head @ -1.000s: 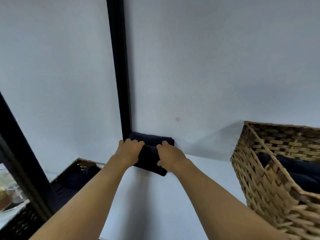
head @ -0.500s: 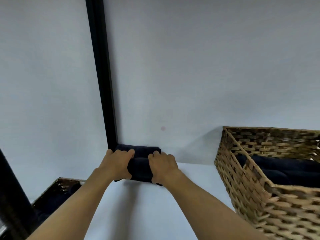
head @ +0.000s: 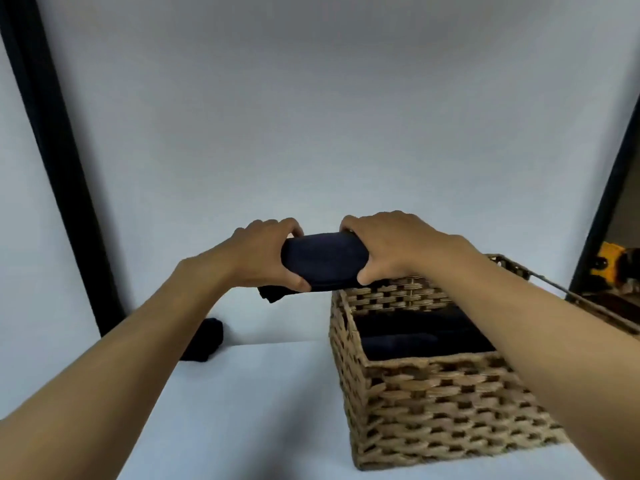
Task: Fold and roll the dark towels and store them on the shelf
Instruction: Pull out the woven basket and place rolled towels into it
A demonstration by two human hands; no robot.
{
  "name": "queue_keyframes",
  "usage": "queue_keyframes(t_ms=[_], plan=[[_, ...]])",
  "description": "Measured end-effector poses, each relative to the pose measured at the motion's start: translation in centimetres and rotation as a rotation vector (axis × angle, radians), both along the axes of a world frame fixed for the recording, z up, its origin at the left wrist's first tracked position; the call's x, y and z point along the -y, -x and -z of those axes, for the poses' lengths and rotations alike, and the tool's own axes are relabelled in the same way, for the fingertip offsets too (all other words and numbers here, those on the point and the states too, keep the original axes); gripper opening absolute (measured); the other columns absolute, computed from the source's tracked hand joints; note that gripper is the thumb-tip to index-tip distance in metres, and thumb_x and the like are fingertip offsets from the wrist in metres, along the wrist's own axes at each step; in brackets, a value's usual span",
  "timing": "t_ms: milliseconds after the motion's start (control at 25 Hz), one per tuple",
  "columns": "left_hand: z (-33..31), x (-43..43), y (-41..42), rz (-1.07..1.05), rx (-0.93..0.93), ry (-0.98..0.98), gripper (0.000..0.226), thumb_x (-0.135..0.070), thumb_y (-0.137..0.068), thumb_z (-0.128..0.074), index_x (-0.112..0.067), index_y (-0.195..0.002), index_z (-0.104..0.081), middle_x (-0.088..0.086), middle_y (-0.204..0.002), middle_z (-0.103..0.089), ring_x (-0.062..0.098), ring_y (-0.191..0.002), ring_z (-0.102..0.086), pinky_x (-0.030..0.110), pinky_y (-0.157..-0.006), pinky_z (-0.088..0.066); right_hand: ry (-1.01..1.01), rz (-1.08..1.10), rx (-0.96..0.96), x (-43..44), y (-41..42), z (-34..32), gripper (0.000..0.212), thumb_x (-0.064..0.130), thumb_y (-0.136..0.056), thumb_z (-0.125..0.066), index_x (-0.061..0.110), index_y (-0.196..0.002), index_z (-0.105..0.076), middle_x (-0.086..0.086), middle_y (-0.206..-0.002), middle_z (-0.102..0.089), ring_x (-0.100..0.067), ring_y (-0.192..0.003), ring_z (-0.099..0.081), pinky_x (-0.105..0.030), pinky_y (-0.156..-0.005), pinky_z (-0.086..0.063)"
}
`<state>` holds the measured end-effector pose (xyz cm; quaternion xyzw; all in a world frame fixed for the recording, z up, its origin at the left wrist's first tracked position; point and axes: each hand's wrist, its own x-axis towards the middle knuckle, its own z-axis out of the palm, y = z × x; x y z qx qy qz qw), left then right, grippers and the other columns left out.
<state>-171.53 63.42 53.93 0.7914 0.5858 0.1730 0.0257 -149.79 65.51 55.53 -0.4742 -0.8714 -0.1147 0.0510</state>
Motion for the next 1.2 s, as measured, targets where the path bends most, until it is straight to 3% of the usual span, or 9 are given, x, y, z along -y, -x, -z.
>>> queue_keyframes(t_ms=[80, 320, 400, 560, 720, 840, 1000, 1120, 1200], plan=[[-0.5, -0.6, -5.0, 0.058, 0.018, 0.160, 0.062, -0.060, -0.061, -0.080, -0.037, -0.111, -0.052, -0.016, -0.098, -0.061, 0.004, -0.088, -0.059, 0.027, -0.077, -0.050, 0.110, 0.021, 0.002, -0.4, -5.7, 0.2, 0.048, 0.038, -0.063, -0.075, 0.033, -0.105, -0.052, 0.013, -0.086, -0.060, -0.015, -0.080, -0.056, -0.032, -0.070, -0.047], [3.7, -4.3, -16.4, 0.127, -0.219, 0.450, 0.053, -0.053, -0.065, -0.080, -0.024, -0.106, -0.064, -0.009, -0.098, -0.065, 0.012, -0.091, -0.062, 0.034, -0.085, -0.054, 0.396, 0.021, 0.163, -3.8, -15.0, 5.0, 0.044, 0.040, -0.065, -0.078, 0.034, -0.098, -0.049, 0.012, -0.093, -0.058, -0.016, -0.087, -0.056, -0.034, -0.077, -0.047], [5.8, -5.8, -18.4, 0.111, -0.332, 0.588, 0.058, -0.051, -0.067, -0.079, -0.019, -0.112, -0.063, -0.004, -0.102, -0.065, 0.016, -0.094, -0.062, 0.038, -0.087, -0.055, 0.514, 0.003, 0.242, -5.0, -15.3, 6.8, 0.048, 0.039, -0.068, -0.079, 0.033, -0.105, -0.049, 0.007, -0.101, -0.058, -0.018, -0.093, -0.055, -0.036, -0.084, -0.048], [10.1, -8.1, -19.1, 0.056, -0.594, 0.777, 0.062, -0.045, -0.073, -0.078, -0.017, -0.124, -0.056, 0.001, -0.111, -0.063, 0.020, -0.102, -0.059, 0.038, -0.092, -0.052, 0.679, -0.062, 0.461, -7.1, -12.4, 11.4, 0.063, 0.036, -0.086, -0.069, 0.012, -0.138, -0.042, -0.007, -0.131, -0.053, -0.027, -0.113, -0.053, -0.036, -0.089, -0.042], [12.1, -8.5, -19.0, 0.036, -0.657, 0.855, 0.045, -0.033, -0.084, -0.071, -0.010, -0.119, -0.057, -0.003, -0.085, -0.057, 0.019, -0.089, -0.058, 0.027, -0.079, -0.049, 0.789, -0.145, 0.535, -9.2, -10.4, 13.9, 0.058, 0.034, -0.089, -0.067, 0.006, -0.136, -0.045, -0.011, -0.131, -0.055, -0.028, -0.116, -0.055, -0.034, -0.085, -0.045], [13.3, -8.4, -19.4, 0.076, -0.709, 0.882, 0.042, -0.034, -0.086, -0.068, -0.010, -0.119, -0.057, -0.004, -0.082, -0.053, 0.023, -0.092, -0.059, 0.030, -0.077, -0.049, 0.843, -0.163, 0.532, -9.5, -10.4, 15.1, 0.060, 0.029, -0.086, -0.070, 0.010, -0.136, -0.043, -0.012, -0.130, -0.054, -0.030, -0.117, -0.055, -0.041, -0.095, -0.050], [13.5, -8.1, -19.6, 0.083, -0.770, 0.822, 0.048, -0.035, -0.084, -0.071, -0.012, -0.122, -0.057, 0.003, -0.104, -0.062, 0.017, -0.087, -0.055, 0.028, -0.073, -0.046, 0.719, -0.285, 0.512, -8.7, -11.0, 15.1, 0.061, 0.039, -0.085, -0.070, 0.014, -0.135, -0.045, -0.006, -0.127, -0.057, -0.023, -0.111, -0.056, -0.030, -0.079, -0.044], [12.9, -7.7, -19.7, 0.111, -0.876, 0.667, 0.057, -0.046, -0.081, -0.071, -0.013, -0.125, -0.056, 0.005, -0.116, -0.063, 0.021, -0.100, -0.061, 0.031, -0.075, -0.046, 0.478, -0.353, 0.500, -8.4, -11.2, 14.7, 0.076, 0.050, -0.079, -0.071, 0.012, -0.137, -0.040, -0.007, -0.123, -0.059, -0.026, -0.107, -0.058, -0.031, -0.072, -0.040], [12.9, -7.5, -19.7, 0.116, -0.923, 0.589, 0.061, -0.049, -0.081, -0.069, -0.012, -0.127, -0.055, 0.006, -0.118, -0.063, 0.024, -0.105, -0.061, 0.032, -0.074, -0.045, 0.450, -0.326, 0.508, -8.1, -10.8, 14.7, 0.082, 0.047, -0.080, -0.073, 0.010, -0.141, -0.032, -0.009, -0.125, -0.058, -0.026, -0.109, -0.058, -0.031, -0.072, -0.041]])
